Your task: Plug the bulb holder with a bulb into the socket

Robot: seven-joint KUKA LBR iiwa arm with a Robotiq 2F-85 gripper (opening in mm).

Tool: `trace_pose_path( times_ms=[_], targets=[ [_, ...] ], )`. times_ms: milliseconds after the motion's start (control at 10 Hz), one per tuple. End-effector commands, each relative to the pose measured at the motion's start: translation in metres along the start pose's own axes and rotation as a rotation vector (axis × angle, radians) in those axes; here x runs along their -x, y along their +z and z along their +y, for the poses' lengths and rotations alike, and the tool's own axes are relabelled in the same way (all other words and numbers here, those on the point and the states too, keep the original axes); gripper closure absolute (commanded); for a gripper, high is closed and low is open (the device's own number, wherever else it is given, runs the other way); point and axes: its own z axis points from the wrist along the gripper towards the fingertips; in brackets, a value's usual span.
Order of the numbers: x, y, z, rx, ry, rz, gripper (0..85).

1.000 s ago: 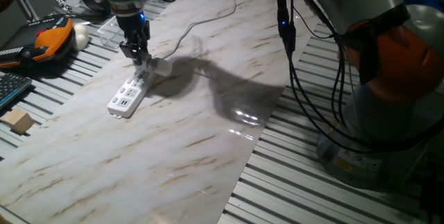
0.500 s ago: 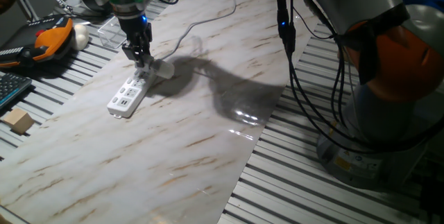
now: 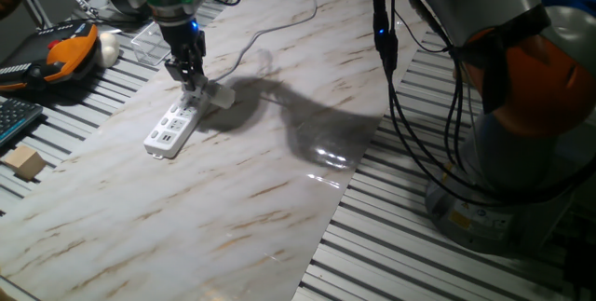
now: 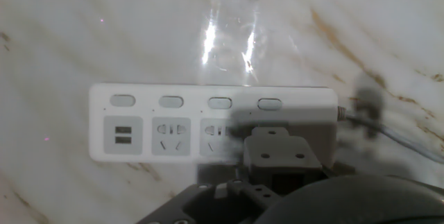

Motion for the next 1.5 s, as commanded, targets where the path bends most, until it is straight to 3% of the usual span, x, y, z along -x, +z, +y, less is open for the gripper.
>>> trace_pose_path(
  times_ms=[0,200,300,1400],
  targets=[
    [-0.0008,-0.0007,-0.0001,-0.01,0.004,0.021,85.0],
    [-0.0011,0.0004,-0.0014,-0.038,-0.002,0.046,85.0],
    [-0.0012,0.001,-0.0016,-0.037,0.0,0.052,85.0],
    [0.0017,0.0071,-0.0001,-0.027,0.033,0.049,85.0]
  ],
)
